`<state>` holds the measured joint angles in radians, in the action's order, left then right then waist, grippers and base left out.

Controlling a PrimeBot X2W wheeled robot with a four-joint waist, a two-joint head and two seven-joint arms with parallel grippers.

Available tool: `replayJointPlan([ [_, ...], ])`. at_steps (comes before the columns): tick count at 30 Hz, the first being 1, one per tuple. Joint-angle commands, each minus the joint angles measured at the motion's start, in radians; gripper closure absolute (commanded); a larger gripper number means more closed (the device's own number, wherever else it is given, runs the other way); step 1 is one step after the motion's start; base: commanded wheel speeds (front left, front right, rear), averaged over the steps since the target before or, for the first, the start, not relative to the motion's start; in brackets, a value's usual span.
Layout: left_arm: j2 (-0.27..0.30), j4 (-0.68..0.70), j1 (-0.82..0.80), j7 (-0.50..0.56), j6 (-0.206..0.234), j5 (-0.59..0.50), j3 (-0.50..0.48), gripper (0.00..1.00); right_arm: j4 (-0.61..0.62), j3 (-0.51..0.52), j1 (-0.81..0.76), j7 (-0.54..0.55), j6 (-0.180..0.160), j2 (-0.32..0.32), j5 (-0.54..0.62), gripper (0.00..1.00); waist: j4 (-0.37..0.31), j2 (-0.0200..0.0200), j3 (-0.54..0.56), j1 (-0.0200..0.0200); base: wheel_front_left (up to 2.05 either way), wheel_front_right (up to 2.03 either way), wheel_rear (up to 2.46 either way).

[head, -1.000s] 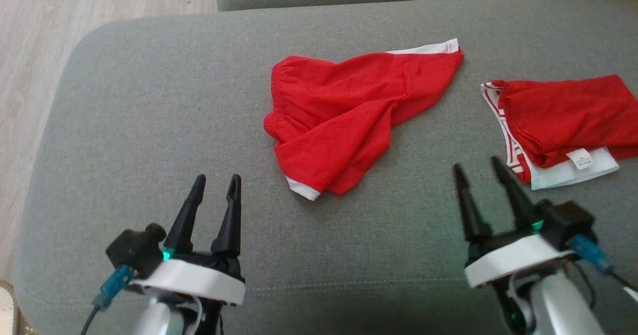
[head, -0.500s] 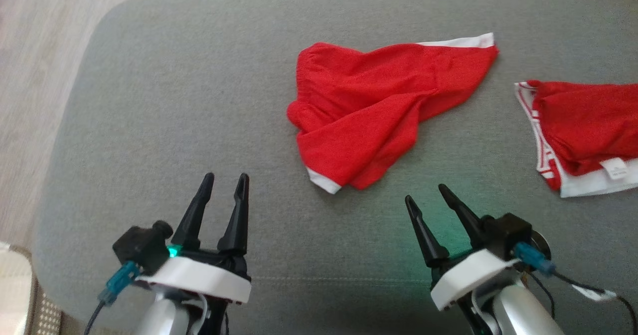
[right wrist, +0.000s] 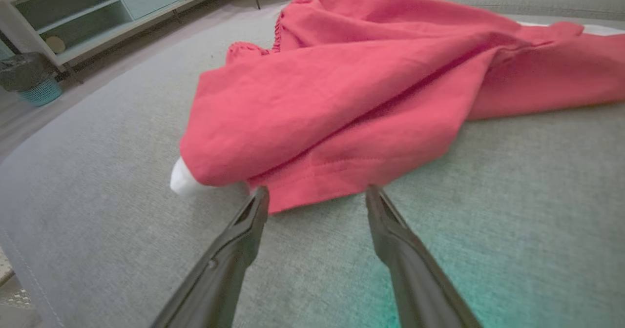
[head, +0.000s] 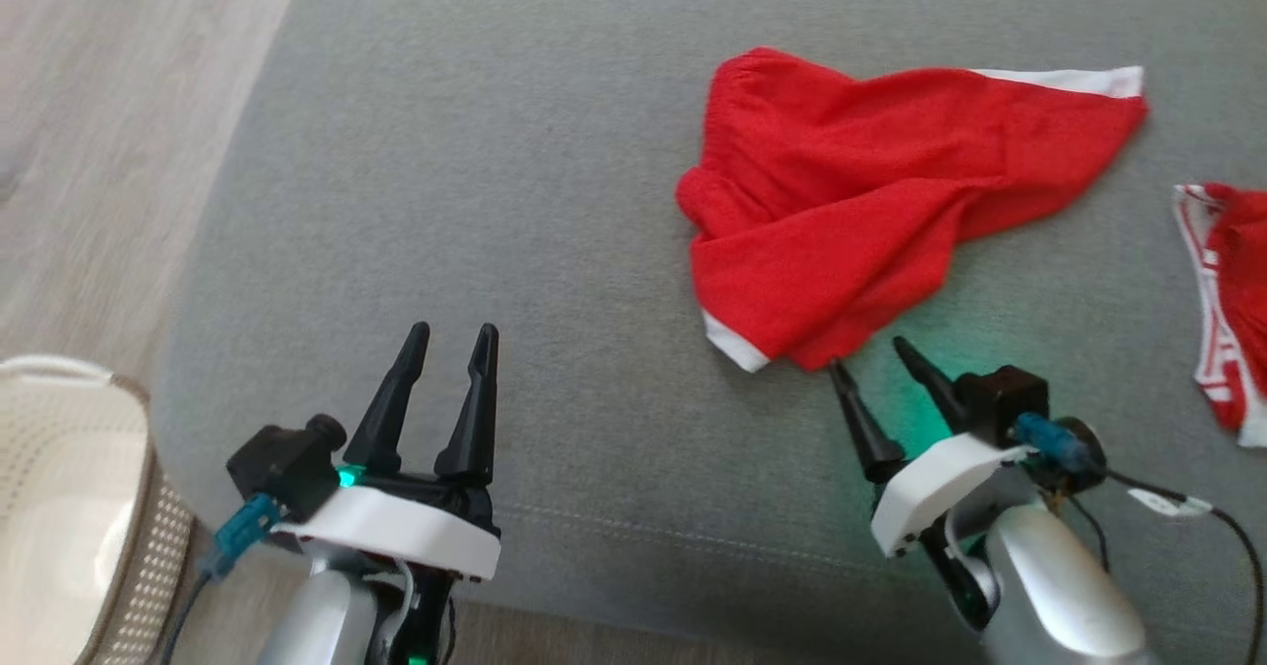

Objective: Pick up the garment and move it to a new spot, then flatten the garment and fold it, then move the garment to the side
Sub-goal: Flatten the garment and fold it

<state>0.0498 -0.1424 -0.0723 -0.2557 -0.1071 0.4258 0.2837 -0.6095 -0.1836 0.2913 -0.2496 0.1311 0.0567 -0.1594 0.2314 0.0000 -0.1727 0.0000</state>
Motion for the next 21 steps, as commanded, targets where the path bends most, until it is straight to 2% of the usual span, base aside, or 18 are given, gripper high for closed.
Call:
replayJointPlan([
  [1,0.0,0.027,-0.049,-0.006,-0.006,0.004,-0.033,0.0,0.01,-0.007,0.042,-0.009,0.0,-0.006,0.009,0.0,0.02,0.0,-0.008,0.0,0.0,0.0,0.0],
  [11,0.0,0.024,-0.058,-0.006,-0.008,0.013,-0.03,0.0,-0.057,0.033,0.097,-0.012,0.0,-0.006,0.03,0.0,0.046,0.0,-0.032,0.0,0.0,0.0,0.0],
  [12,0.0,0.024,-0.06,-0.006,-0.008,0.013,-0.029,0.0,-0.063,0.032,0.1,-0.012,0.0,-0.006,0.03,0.29,0.046,0.0,-0.034,0.0,0.0,0.0,0.0],
  [13,0.0,0.024,-0.061,-0.006,-0.008,0.012,-0.029,0.0,-0.066,0.03,0.103,-0.012,0.0,-0.006,0.03,0.84,0.046,0.0,-0.036,0.0,0.0,0.0,0.0],
  [14,0.0,0.023,-0.063,-0.006,-0.008,0.011,-0.03,0.0,-0.07,0.025,0.106,-0.012,0.0,-0.006,0.029,1.0,0.044,0.0,-0.038,0.0,0.0,0.0,0.0],
  [21,0.0,0.016,-0.066,-0.006,-0.01,0.004,-0.039,0.0,-0.067,0.038,0.111,-0.012,0.0,-0.006,0.058,1.0,0.007,0.0,-0.028,0.0,0.0,0.0,0.0],
])
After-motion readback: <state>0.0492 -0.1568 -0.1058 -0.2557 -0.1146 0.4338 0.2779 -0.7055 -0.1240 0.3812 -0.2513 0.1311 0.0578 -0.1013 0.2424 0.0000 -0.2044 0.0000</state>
